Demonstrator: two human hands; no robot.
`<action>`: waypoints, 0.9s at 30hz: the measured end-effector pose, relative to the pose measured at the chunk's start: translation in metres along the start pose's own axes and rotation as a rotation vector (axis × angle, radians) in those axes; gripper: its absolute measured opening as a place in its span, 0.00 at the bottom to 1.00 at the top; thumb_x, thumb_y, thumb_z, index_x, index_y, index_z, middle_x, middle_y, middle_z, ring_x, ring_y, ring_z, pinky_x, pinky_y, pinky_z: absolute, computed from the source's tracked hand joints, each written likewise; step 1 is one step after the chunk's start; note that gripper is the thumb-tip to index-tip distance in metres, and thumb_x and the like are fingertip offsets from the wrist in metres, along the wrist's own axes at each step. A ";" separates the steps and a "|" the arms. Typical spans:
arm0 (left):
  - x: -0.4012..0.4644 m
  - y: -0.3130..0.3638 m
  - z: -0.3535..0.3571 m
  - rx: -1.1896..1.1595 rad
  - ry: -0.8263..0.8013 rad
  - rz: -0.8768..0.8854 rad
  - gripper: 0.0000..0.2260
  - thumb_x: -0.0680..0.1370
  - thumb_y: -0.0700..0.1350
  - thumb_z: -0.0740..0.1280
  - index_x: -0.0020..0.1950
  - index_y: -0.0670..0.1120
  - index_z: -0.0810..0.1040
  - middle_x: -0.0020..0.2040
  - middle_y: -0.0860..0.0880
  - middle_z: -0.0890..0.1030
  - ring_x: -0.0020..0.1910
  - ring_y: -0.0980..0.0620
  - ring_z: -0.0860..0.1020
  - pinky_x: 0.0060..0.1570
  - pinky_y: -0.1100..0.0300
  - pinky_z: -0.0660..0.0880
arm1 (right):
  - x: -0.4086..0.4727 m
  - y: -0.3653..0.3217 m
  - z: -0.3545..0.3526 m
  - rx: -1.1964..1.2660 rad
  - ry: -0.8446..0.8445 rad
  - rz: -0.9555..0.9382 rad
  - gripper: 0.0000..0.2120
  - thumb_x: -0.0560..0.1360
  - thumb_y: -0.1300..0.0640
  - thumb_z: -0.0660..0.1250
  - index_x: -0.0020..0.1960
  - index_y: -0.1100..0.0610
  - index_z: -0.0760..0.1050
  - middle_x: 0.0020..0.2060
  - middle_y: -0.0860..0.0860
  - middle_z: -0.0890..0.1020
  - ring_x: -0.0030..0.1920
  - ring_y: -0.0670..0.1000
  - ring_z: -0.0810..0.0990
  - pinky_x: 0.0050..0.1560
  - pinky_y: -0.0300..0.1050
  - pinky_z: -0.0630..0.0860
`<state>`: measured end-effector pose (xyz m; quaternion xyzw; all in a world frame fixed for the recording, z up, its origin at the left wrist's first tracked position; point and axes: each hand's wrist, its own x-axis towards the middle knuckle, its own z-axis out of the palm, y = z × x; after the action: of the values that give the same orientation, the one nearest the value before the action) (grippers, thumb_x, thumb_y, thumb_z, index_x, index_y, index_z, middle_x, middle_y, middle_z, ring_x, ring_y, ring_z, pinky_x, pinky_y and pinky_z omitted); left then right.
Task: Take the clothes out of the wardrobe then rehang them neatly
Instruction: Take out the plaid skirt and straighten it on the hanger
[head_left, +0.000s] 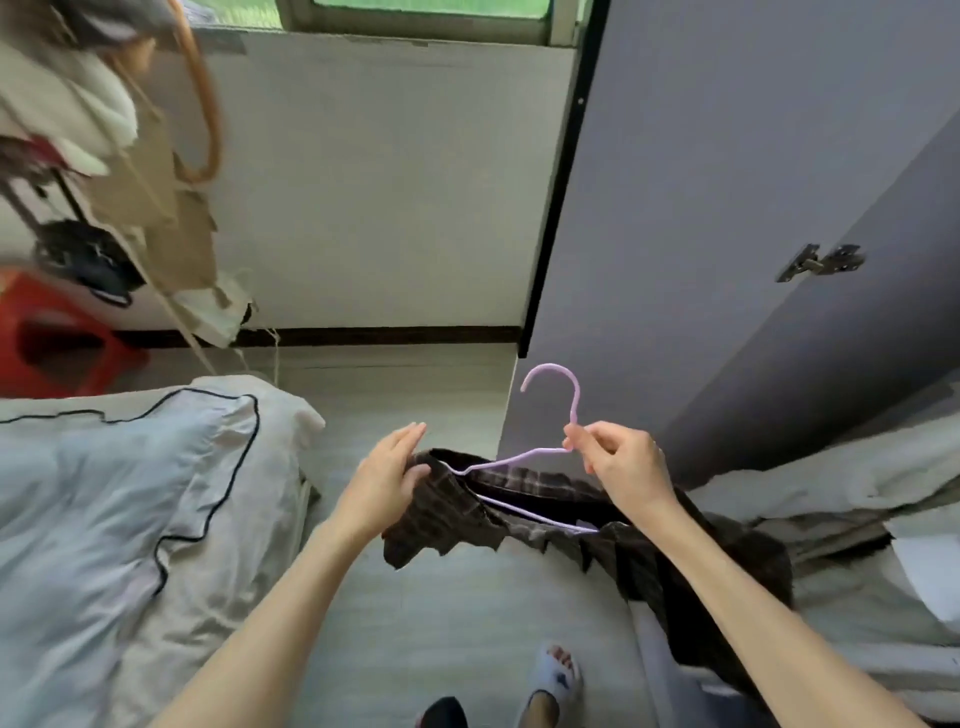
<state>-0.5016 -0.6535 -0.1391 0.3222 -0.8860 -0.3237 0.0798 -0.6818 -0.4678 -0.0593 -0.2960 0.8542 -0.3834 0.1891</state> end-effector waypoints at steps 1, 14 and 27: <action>-0.007 -0.011 -0.009 -0.026 0.017 -0.021 0.21 0.79 0.42 0.63 0.72 0.44 0.65 0.70 0.47 0.69 0.70 0.50 0.65 0.67 0.59 0.60 | 0.001 -0.011 0.008 0.019 -0.012 -0.047 0.15 0.76 0.46 0.63 0.32 0.45 0.76 0.21 0.45 0.72 0.27 0.44 0.69 0.34 0.43 0.66; -0.120 -0.099 -0.148 0.115 0.545 -0.248 0.09 0.77 0.46 0.64 0.48 0.45 0.82 0.46 0.50 0.83 0.47 0.48 0.80 0.49 0.54 0.74 | 0.037 -0.176 0.166 0.267 -0.380 -0.494 0.15 0.76 0.50 0.64 0.31 0.48 0.77 0.22 0.43 0.74 0.26 0.41 0.69 0.38 0.43 0.69; -0.202 -0.130 -0.234 0.440 1.130 -0.632 0.15 0.74 0.55 0.57 0.39 0.49 0.80 0.37 0.60 0.75 0.42 0.57 0.71 0.41 0.56 0.58 | 0.047 -0.360 0.297 0.212 -0.571 -1.194 0.15 0.77 0.48 0.61 0.40 0.54 0.82 0.35 0.47 0.82 0.40 0.50 0.77 0.44 0.47 0.72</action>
<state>-0.1948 -0.7254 -0.0248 0.6938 -0.6168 0.0740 0.3644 -0.4236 -0.8506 0.0237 -0.7874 0.4180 -0.4108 0.1911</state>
